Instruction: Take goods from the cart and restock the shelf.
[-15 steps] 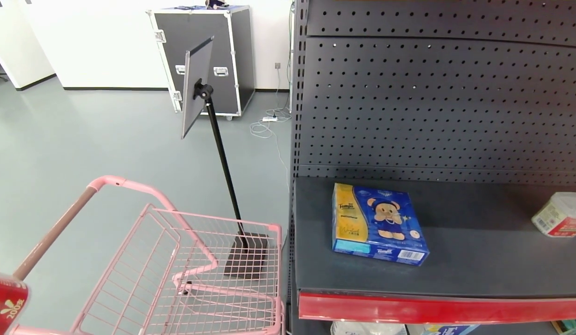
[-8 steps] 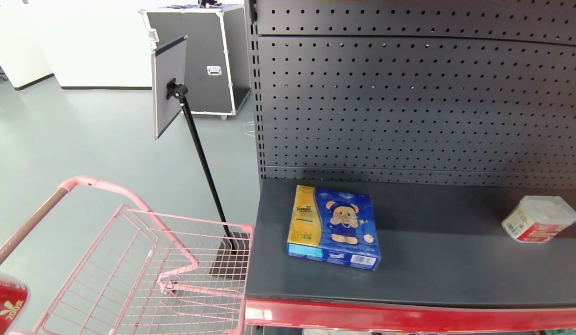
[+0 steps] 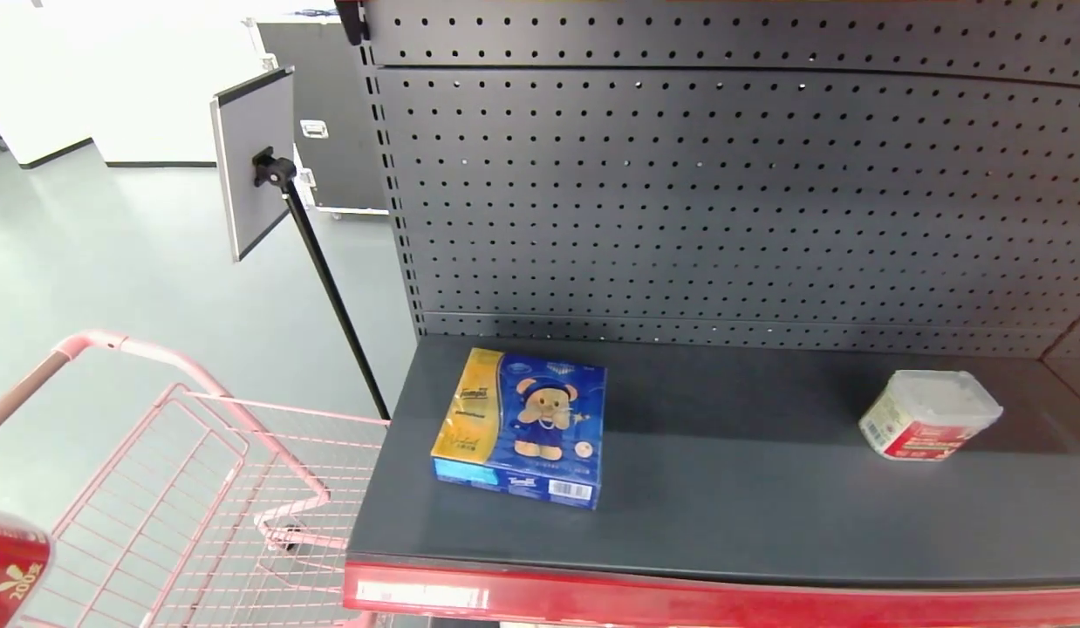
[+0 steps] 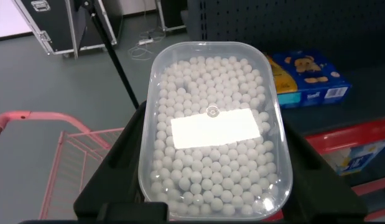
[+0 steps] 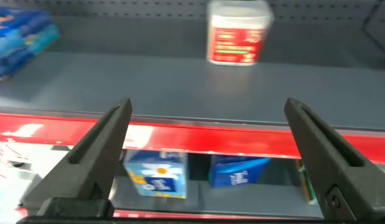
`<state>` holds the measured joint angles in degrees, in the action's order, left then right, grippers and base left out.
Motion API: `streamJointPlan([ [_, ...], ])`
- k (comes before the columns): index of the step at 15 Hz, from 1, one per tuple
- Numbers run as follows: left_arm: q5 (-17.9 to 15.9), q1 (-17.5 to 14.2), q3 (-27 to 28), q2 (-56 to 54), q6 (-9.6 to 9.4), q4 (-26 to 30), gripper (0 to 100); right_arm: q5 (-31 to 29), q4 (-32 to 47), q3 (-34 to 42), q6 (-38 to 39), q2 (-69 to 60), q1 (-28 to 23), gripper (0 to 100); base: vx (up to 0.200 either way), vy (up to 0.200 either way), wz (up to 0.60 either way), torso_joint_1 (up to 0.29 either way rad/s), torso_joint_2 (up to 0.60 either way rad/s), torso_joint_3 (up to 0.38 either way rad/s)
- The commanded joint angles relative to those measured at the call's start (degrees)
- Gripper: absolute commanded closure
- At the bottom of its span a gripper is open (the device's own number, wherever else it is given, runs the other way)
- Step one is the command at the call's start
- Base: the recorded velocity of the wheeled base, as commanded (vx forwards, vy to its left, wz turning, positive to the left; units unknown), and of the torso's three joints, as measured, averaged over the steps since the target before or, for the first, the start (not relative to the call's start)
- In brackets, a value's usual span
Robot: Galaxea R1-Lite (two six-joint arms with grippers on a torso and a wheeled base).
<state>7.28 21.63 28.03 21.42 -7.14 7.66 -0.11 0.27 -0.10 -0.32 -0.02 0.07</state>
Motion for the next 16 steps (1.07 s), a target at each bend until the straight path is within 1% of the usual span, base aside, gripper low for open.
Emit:
streamJointPlan([
  [1,0.02,-0.01,0.01,0.11,-0.33,-0.01,100,0.02,0.0,0.01,-0.03,0.02,0.01,0,0.0,-0.2,0.0,-0.002,0.0,0.002],
  [8,-0.42,-0.01,0.1,0.29,-0.5,-0.01,100,0.02,0.0,0.01,-0.12,0.02,0.01,0,0.0,-0.2,0.0,0.001,0.0,-0.001],
  [9,-0.42,-0.01,0.19,0.29,-1.03,-0.1,100,0.02,0.0,0.01,-0.12,0.02,0.01,0,0.0,-0.2,0.0,0.002,0.01,0.007],
  [13,-0.42,-0.01,0.54,0.47,-1.21,-0.1,100,0.02,0.0,0.01,-0.03,0.02,0.01,0,0.0,-0.2,0.0,0.002,0.0,0.004],
  [14,-0.42,-0.01,0.54,0.47,-1.65,-0.1,100,0.02,0.0,0.01,-0.12,0.02,0.01,0,0.0,-0.2,0.0,0.002,0.01,0.002],
  [16,-0.42,-0.01,0.54,0.38,-1.91,-0.1,100,0.02,0.0,0.01,-0.12,0.02,0.01,0,0.0,-0.2,0.0,0.005,0.0,0.002],
])
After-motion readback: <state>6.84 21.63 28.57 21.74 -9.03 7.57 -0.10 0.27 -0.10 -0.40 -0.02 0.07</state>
